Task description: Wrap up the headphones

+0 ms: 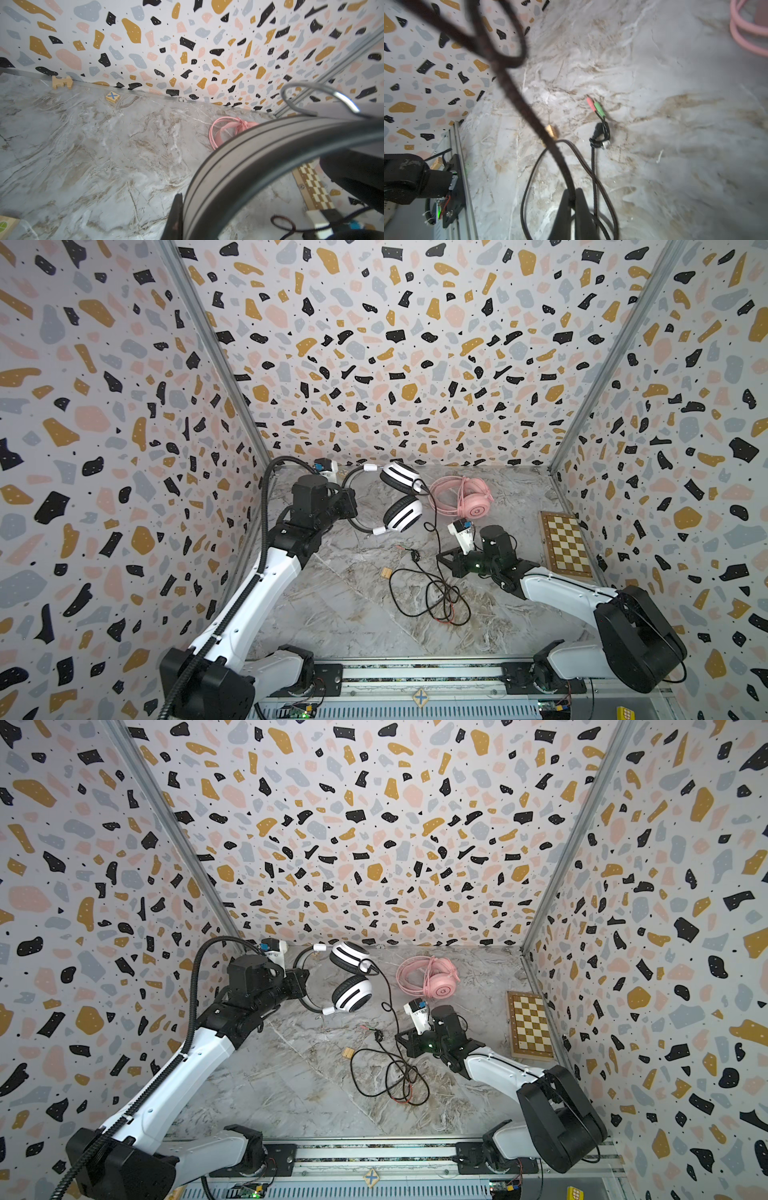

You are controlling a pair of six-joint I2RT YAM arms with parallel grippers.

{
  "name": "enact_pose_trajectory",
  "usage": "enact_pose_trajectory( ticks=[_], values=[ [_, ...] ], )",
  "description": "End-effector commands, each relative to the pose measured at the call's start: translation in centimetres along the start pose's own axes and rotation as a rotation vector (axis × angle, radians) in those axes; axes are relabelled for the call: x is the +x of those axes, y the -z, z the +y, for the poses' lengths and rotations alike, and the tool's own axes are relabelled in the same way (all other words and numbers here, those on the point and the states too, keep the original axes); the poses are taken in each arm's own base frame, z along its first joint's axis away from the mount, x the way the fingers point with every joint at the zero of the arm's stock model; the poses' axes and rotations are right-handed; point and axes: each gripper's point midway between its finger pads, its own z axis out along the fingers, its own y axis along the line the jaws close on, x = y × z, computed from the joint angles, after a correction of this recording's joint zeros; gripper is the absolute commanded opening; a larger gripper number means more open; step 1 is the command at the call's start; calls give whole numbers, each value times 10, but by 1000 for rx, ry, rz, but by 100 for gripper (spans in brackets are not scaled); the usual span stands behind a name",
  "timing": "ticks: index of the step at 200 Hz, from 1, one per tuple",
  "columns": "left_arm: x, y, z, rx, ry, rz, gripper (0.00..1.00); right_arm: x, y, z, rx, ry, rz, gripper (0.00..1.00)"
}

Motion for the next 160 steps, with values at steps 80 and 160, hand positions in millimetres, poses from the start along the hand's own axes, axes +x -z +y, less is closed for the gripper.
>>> enact_pose_trajectory(
  ticks=[80, 160],
  values=[
    [-61, 8, -26, 236, 496, -183, 0, 2, -34, 10, -42, -45, 22, 2],
    [-53, 7, -12, -50, 506, -311, 0, -26, -48, 98, -159, 95, 63, 2]
  ],
)
